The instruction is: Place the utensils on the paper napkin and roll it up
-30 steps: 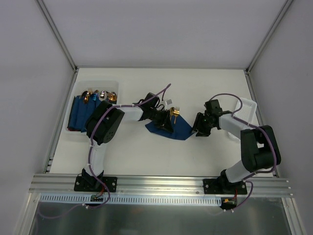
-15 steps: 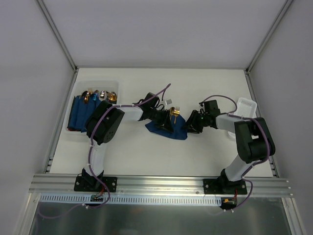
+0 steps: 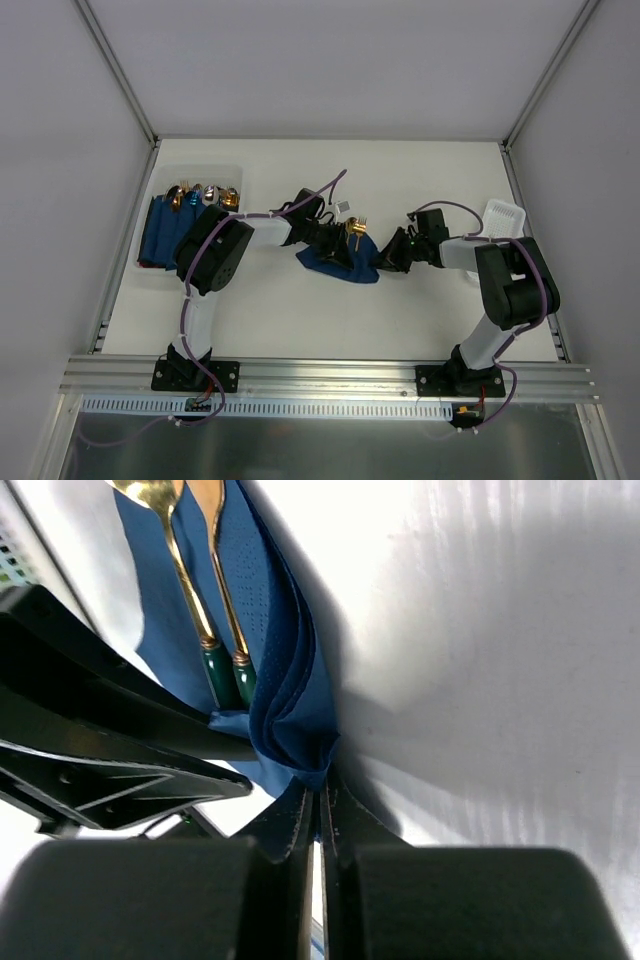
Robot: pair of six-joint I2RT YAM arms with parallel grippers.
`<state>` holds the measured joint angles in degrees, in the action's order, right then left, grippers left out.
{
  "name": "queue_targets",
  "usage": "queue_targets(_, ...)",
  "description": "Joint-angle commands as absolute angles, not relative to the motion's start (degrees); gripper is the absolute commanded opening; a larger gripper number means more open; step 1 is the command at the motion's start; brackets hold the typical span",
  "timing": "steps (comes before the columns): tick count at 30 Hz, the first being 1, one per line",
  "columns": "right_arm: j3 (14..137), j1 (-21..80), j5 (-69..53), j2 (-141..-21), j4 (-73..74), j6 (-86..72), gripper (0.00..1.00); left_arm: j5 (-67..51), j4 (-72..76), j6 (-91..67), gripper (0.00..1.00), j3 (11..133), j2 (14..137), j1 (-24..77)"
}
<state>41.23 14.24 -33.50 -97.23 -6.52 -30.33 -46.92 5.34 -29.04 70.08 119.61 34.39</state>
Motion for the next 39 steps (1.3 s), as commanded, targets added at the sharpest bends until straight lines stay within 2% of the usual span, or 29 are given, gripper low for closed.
queue_targets(1, 44.2, 15.2, -34.8, -96.2, -9.5, -34.6, 0.0, -45.3, 5.7, -28.8, 0.23, 70.2, 120.6, 33.8)
queue_targets(16, 46.8, 19.9, -36.0, -103.2, -19.2, -47.6, 0.0, -45.8, 5.6, -28.8, 0.23, 69.8, 120.1, 33.0)
queue_targets(30, 47.2, 20.2, -35.2, -105.8, -17.7, -45.7, 0.0, -50.0, 5.5, -27.4, 0.29, 62.8, 107.2, 30.1)
queue_targets(39, 48.4, 20.2, -35.1, -105.1, -15.8, -44.5, 0.0, -49.2, 4.6, -25.6, 0.28, 60.4, 109.6, 29.0)
